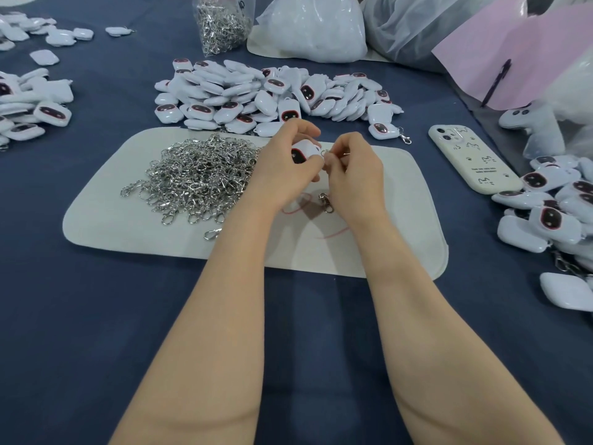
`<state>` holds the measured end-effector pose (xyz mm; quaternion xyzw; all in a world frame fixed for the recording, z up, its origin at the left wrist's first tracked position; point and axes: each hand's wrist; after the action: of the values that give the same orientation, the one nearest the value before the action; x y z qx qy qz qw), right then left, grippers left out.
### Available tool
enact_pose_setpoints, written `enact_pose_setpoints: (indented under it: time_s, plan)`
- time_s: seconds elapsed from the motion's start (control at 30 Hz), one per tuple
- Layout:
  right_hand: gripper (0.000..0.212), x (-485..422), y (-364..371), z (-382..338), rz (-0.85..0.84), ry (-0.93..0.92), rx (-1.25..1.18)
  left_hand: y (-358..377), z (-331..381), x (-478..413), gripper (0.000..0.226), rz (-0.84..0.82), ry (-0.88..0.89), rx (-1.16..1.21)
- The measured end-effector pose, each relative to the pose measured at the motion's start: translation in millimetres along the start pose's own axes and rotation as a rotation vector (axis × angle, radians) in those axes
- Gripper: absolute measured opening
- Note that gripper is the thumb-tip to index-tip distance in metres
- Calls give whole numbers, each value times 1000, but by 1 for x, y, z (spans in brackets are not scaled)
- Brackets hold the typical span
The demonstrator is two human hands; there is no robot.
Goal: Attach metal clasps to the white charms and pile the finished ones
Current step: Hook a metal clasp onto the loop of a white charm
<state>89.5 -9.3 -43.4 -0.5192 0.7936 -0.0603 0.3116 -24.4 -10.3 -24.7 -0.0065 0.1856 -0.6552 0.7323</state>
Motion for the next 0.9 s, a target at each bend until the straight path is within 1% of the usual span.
enact_pose_setpoints:
  time_s: [0.23, 0.43, 0.57, 0.9]
  plan:
    - [14, 1, 0, -1, -22, -24, 7, -1, -2, -1, 25, -13, -20, -31]
    - [12, 0, -1, -2, -28, -9, -3, 0, -4, -1, 20, -15, -35, -67]
    - [11, 0, 0, -1, -53, -6, 13, 0, -4, 0, 20, -22, -48, -75]
    - [13, 2, 1, -3, -102, -67, 57, -3, -3, 0, 21, -22, -69, -81]
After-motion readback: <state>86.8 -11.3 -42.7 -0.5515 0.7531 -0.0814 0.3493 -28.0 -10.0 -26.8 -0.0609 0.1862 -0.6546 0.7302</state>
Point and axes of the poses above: each hand's wrist, its own x-axis away from the middle knuckle, its own y-axis out of the palm, z = x × y, and after that the axes turned 8 degrees about z, right-handed
